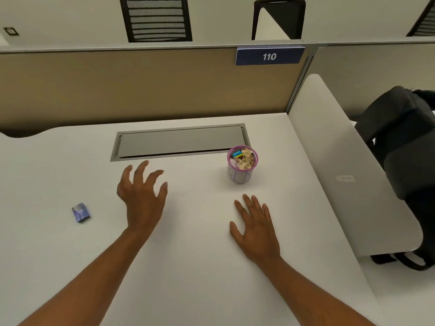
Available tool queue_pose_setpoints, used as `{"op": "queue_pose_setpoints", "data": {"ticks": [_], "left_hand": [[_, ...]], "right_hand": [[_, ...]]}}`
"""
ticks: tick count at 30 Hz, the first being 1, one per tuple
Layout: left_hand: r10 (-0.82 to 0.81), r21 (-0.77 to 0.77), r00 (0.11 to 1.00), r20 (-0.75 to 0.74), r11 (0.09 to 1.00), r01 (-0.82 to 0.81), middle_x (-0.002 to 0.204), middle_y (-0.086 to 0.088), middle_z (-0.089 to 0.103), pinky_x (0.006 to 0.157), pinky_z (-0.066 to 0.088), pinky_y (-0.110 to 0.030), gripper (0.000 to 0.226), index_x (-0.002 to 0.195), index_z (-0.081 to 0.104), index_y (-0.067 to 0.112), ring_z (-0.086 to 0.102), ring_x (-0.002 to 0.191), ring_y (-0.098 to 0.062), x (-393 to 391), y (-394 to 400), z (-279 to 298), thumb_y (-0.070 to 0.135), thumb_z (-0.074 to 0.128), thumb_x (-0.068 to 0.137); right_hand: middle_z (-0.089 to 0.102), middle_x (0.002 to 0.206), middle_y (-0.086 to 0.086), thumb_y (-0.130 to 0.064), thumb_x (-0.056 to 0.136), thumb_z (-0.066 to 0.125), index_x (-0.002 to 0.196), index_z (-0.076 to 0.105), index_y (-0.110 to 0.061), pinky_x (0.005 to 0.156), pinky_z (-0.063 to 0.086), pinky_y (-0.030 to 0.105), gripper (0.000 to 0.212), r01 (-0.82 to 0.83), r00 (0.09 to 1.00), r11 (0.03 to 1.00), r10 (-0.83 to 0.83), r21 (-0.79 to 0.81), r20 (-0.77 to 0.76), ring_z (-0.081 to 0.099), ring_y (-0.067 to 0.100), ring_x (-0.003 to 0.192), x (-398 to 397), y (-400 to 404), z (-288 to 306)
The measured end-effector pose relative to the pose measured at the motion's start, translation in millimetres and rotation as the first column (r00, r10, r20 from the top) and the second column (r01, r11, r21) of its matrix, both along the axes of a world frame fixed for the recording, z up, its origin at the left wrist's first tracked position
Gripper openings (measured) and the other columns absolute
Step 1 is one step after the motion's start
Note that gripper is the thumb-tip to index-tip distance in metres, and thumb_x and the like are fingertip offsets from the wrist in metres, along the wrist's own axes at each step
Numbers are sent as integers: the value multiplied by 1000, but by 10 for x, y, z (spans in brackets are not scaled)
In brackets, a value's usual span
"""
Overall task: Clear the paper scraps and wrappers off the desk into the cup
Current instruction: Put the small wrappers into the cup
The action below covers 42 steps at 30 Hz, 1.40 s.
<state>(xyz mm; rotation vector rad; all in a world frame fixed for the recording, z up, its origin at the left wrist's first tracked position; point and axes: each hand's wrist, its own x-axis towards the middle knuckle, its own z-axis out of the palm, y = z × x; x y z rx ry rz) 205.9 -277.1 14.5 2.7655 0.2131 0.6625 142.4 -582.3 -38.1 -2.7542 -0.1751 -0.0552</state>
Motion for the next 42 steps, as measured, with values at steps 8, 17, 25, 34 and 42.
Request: {"op": "queue_pose_setpoints", "data": {"ticks": [8, 17, 25, 34, 42], "left_hand": [[388, 5, 895, -222, 918, -397, 142, -8, 47, 92, 41, -58, 45, 134, 61, 26, 36, 128, -40, -601, 975, -296, 38, 72, 92], [369, -137, 875, -313, 894, -426, 146, -9, 53, 102, 42, -51, 40, 141, 59, 15, 50, 123, -41, -656, 1200, -309, 19, 58, 101], [349, -215, 908, -233, 892, -398, 125, -1, 68, 90, 48, -43, 21, 113, 73, 16, 62, 105, -35, -731, 1296, -263, 12, 62, 96], [210, -452, 975, -65, 865, -217, 114, 5, 63, 68, 37, 0, 10, 101, 73, 16, 63, 86, -9, -553, 922, -162, 14, 71, 92], [-111, -383, 989, 96, 913, 140, 114, -6, 65, 77, 40, -5, 21, 108, 74, 12, 64, 94, -15, -129, -31, 314, 9, 77, 88]], "right_hand": [[28, 168, -6, -55, 96, 42, 154, 41, -32, 129, 14, 44, 63, -2, 1000, 1000, 2, -13, -16, 17, 16, 158, -13, 3, 10], [30, 167, -2, -53, 94, 45, 154, 42, -28, 129, 14, 45, 64, -14, 999, 1000, 13, -20, -34, 19, 20, 157, -15, 31, 62], [32, 166, 4, -39, 96, 62, 152, 46, -21, 127, 17, 50, 61, -6, 1000, 999, 5, -48, -27, 23, 26, 156, -16, 49, 85], [29, 168, 2, -45, 98, 55, 154, 43, -24, 129, 13, 47, 61, -7, 1000, 999, 6, -32, -24, 19, 23, 158, -37, 37, 115], [29, 168, -2, -52, 96, 48, 155, 41, -28, 129, 13, 45, 64, -4, 1000, 1000, 4, -29, -7, 18, 20, 158, -20, -2, 28]]}}
